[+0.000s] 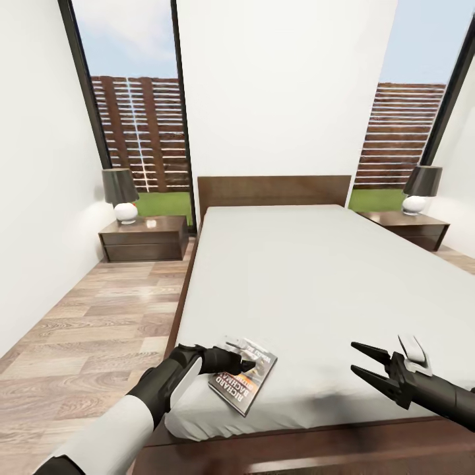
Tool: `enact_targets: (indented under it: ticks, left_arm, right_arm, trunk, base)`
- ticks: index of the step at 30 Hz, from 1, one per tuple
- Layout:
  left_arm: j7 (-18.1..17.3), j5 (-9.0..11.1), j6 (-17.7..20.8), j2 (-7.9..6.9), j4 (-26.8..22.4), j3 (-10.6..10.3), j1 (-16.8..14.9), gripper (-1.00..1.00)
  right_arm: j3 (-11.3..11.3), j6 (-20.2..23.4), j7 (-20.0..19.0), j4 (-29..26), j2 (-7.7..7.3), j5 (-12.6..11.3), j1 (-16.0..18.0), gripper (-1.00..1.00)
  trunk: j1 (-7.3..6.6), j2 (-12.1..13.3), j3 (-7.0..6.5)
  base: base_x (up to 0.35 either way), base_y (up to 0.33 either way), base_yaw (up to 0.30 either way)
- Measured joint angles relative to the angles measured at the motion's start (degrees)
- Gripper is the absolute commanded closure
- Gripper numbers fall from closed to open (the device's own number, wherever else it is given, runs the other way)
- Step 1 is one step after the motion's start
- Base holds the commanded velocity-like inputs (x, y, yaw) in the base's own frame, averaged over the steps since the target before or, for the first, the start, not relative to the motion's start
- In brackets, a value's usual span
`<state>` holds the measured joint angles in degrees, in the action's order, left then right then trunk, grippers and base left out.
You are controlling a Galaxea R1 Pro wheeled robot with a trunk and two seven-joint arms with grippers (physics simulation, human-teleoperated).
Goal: In the bedroom, move the book from the bed onto either nightstand, and place the two sandals side by side next to the bed.
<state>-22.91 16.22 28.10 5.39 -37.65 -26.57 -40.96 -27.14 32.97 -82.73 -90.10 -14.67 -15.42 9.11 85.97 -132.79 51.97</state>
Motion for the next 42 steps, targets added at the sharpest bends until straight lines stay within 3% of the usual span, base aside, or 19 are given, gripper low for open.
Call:
enact_targets:
  ticks: [29, 42]
  left_arm:
    - [0.1, 0.0, -0.1, 0.0, 0.0, 0.0, 0.0, -1.0]
    - [0.2, 0.2, 0.1, -0.22, -0.1, 0.0, 0.1, -1.0]
  right_arm:
    - [0.0, 0.0, 0.0, 0.0, 0.0, 0.0, 0.0, -1.0]
    - [2.2, 0.0, 0.1, 0.0, 0.0, 0.2, 0.0, -1.0]
  trunk:
    - [0.0, 0.0, 0.0]
    - [0.0, 0.0, 0.0]
  base:
    - [-0.002, 0.0, 0.0]
    - [0.0, 0.0, 0.0]
